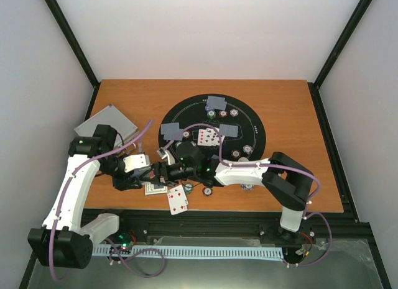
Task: Distribute texas hold em gaming equipment
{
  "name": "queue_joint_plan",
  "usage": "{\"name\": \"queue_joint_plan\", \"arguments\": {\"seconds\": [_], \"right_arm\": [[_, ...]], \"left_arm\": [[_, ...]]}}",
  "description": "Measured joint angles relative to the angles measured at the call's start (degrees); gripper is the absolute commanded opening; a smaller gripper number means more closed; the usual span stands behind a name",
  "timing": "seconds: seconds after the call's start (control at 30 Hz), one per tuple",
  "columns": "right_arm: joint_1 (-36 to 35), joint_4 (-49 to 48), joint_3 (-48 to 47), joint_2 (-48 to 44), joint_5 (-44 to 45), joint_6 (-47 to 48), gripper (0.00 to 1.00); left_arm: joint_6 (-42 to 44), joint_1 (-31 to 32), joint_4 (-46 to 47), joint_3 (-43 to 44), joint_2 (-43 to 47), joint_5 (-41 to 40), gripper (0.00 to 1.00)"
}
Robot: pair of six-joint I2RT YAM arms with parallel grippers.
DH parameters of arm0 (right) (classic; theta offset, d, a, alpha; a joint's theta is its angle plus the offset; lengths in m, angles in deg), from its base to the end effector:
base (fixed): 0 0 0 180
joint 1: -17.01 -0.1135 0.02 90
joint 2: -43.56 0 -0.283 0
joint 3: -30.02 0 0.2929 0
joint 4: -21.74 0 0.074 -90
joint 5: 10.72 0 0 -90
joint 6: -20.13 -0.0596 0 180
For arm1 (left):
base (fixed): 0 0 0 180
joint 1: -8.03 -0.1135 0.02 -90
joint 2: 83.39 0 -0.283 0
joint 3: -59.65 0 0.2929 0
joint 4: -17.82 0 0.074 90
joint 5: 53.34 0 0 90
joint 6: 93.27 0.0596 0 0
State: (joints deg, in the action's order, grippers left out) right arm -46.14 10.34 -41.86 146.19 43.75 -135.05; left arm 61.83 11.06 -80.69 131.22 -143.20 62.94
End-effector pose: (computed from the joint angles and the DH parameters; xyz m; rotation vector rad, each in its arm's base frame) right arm 0.1720 0.4164 0.1993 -0.5058 2.4259 1.8788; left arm 0.1700 -0.0354 0.2906 1.5900 2.3183 -0.5212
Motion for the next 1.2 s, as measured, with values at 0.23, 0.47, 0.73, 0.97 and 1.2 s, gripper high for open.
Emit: {"name": "queue_joint_plan", "arguments": {"seconds": [0.23, 0.47, 0.73, 0.97, 1.2], "right_arm": [[-0.3, -5.0, -2.6, 4.9, -0.7, -3.3, 0.80], [-0.3, -6.6, -5.2, 9.4, -1.8, -4.6, 0.78], [1.5, -9.0, -3.3, 9.6, -4.7, -4.3, 0.70], [4.9, -9.0, -0.8, 7.3, -6.4, -2.0, 0.59], [6.1, -6.7, 0.4, 4.6, -6.0, -1.2, 0.34]], "left_arm": [[0.0, 0.0, -0.2, 0.0, 0.0, 0.0, 0.01], [0.0, 0.0, -0.3, 0.0, 0.0, 0.0, 0.01], [0.0, 0.0, 0.1, 0.0, 0.0, -0.7, 0.01], [0.0, 0.0, 1.8, 0.0, 0.0, -2.1, 0.01], [0.0, 0.0, 1.5, 0.0, 0.1, -2.2, 0.01]]}}
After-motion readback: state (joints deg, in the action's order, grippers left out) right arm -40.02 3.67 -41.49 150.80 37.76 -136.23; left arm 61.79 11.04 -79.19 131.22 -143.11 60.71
